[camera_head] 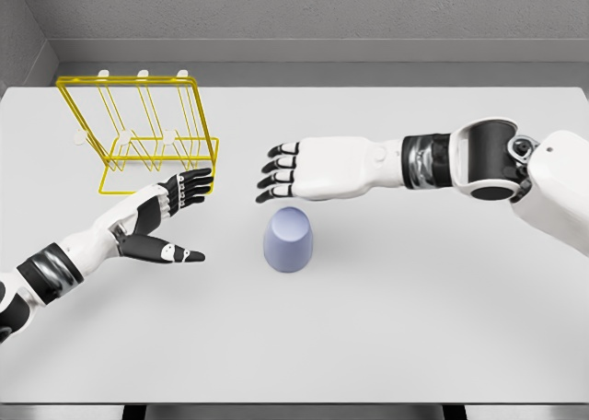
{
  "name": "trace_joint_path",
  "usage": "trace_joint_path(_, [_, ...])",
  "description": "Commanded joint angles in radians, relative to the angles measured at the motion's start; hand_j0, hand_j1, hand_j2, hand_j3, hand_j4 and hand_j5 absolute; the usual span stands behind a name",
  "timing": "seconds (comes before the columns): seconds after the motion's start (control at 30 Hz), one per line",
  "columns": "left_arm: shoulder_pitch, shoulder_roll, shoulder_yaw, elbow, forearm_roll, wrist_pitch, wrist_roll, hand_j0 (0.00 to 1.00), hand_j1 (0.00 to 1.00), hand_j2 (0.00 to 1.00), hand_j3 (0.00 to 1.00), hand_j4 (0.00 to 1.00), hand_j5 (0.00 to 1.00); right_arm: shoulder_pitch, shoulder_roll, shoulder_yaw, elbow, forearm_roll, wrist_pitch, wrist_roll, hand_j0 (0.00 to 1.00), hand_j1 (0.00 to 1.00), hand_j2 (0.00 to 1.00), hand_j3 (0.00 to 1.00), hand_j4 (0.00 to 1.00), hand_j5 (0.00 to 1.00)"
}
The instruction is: Place the cup on the cup holder with both arms
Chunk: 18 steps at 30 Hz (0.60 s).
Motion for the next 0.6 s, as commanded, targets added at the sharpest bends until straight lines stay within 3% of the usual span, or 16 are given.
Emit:
trace_joint_path(0.0, [0.000, 0.001, 0.001, 0.000, 0.002, 0.000, 0.000, 1.00, 1.00, 1.00, 1.00, 1.00, 1.00, 0.000, -0.026, -0.045, -0.031, -0.008, 0.002, -0.001, 1.00, 1.00, 1.00, 1.00, 1.00, 1.00])
trace_joint_path(0.1, [0.000, 0.001, -0.001, 0.005, 0.002, 0.000, 0.000, 1.00, 1.00, 1.00, 1.00, 1.00, 1.00, 0.002, -0.067, -0.105, -0.024, -0.015, 0.002, -0.005, 1.00, 1.00, 1.00, 1.00, 1.00, 1.00])
trace_joint_path(0.2, [-0.012, -0.027, -0.002, 0.017, -0.006, 0.006, 0.000, 1.00, 1.00, 1.00, 1.00, 1.00, 1.00, 0.077, -0.195, -0.284, -0.005, -0.101, 0.002, -0.014, 1.00, 1.00, 1.00, 1.00, 1.00, 1.00])
trace_joint_path(0.23, [-0.020, -0.054, -0.004, 0.034, -0.021, 0.008, 0.000, 1.00, 1.00, 1.00, 1.00, 1.00, 1.00, 0.146, -0.224, -0.356, 0.010, -0.116, 0.002, -0.017, 1.00, 1.00, 1.00, 1.00, 1.00, 1.00])
trace_joint_path(0.33, [-0.029, -0.126, -0.006, 0.086, -0.061, 0.009, 0.000, 1.00, 1.00, 1.00, 1.00, 1.00, 1.00, 0.351, -0.224, -0.625, 0.094, -0.178, 0.002, -0.017, 1.00, 1.00, 1.00, 1.00, 1.00, 1.00])
trace_joint_path(0.4, [-0.046, -0.174, -0.013, 0.118, -0.084, 0.028, 0.000, 1.00, 1.00, 1.00, 1.00, 1.00, 1.00, 0.492, -0.225, -0.801, 0.116, -0.276, 0.002, -0.017, 1.00, 1.00, 1.00, 1.00, 1.00, 1.00])
trace_joint_path(0.43, [-0.060, -0.185, -0.030, 0.129, -0.093, 0.028, 0.000, 1.00, 1.00, 1.00, 1.00, 1.00, 1.00, 0.532, -0.227, -0.838, 0.116, -0.322, 0.002, -0.016, 1.00, 1.00, 1.00, 1.00, 1.00, 1.00])
trace_joint_path(0.57, [-0.095, -0.252, -0.070, 0.186, -0.103, 0.028, 0.000, 1.00, 1.00, 1.00, 1.00, 1.00, 1.00, 0.595, -0.224, -0.843, 0.117, -0.437, 0.002, -0.016, 1.00, 1.00, 1.00, 1.00, 1.00, 1.00])
